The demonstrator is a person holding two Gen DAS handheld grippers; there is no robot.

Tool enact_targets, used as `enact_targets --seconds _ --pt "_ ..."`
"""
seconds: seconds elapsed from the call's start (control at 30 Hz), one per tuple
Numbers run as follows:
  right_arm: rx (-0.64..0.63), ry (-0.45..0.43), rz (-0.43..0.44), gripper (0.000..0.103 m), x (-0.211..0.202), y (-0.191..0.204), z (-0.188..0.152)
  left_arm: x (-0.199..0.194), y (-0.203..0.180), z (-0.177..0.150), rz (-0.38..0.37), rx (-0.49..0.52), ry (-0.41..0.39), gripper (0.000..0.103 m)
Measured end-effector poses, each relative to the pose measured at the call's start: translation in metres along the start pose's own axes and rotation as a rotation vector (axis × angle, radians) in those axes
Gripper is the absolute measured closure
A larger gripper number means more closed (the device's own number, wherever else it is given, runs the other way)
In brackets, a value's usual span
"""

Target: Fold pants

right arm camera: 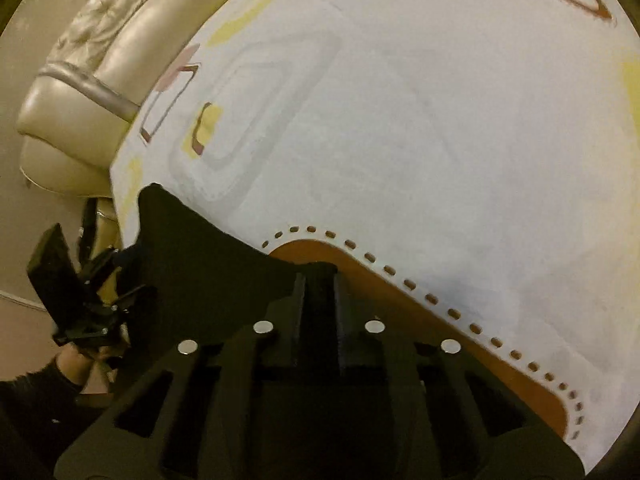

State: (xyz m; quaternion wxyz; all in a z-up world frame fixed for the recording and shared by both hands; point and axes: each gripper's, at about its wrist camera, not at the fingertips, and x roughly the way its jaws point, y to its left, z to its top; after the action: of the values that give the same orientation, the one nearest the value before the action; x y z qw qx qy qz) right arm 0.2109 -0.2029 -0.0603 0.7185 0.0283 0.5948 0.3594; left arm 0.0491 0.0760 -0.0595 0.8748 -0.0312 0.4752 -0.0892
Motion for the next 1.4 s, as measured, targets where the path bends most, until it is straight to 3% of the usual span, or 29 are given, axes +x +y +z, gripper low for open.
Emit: enact_targets --seconds 0.07,0.23,0.43,0.67,0.77,0.93,0.97,1.03,1.1,1.2,1.4 --pt "0.001 0.007 -0.028 0.093 0.000 -0.005 0.003 0.001 0.002 0.000 -0.003 -0.005 0.002 0.022" --pt "0.099 0.010 0.004 0.092 0.006 -0.023 0.006 0.002 0.004 0.000 0.010 0.000 0.009 0.022" --pt "0.078 -0.130 -0.172 0.092 -0.030 -0.003 -0.005 0.003 0.004 0.000 0.009 -0.002 0.007 0.022" --pt "0.118 -0.200 -0.250 0.092 -0.060 0.000 -0.019 0.006 0.002 0.001 0.029 0.020 0.012 0.022" --pt "0.156 -0.270 -0.209 0.088 -0.090 0.001 -0.049 0.007 0.003 0.001 0.033 0.026 0.013 0.022" --pt "0.250 -0.398 -0.173 0.060 -0.158 -0.021 -0.127 0.008 -0.001 0.002 0.055 0.039 0.016 0.022" --pt "0.283 -0.434 -0.185 0.057 -0.176 -0.032 -0.149 0.008 -0.001 0.002 0.053 0.036 0.016 0.022" --pt "0.343 -0.491 -0.225 0.043 -0.204 -0.055 -0.185 0.009 0.000 0.002 0.046 0.029 0.017 0.022" --pt "0.421 -0.520 -0.240 0.041 -0.220 -0.085 -0.218 0.009 0.001 0.003 0.044 0.031 0.016 0.022" --pt "0.567 -0.533 -0.156 0.041 -0.221 -0.131 -0.262 0.009 0.000 0.002 0.044 0.034 0.016 0.022" --pt "0.701 -0.500 0.018 0.041 -0.183 -0.178 -0.290 0.010 -0.001 0.002 0.055 0.042 0.018 0.021"
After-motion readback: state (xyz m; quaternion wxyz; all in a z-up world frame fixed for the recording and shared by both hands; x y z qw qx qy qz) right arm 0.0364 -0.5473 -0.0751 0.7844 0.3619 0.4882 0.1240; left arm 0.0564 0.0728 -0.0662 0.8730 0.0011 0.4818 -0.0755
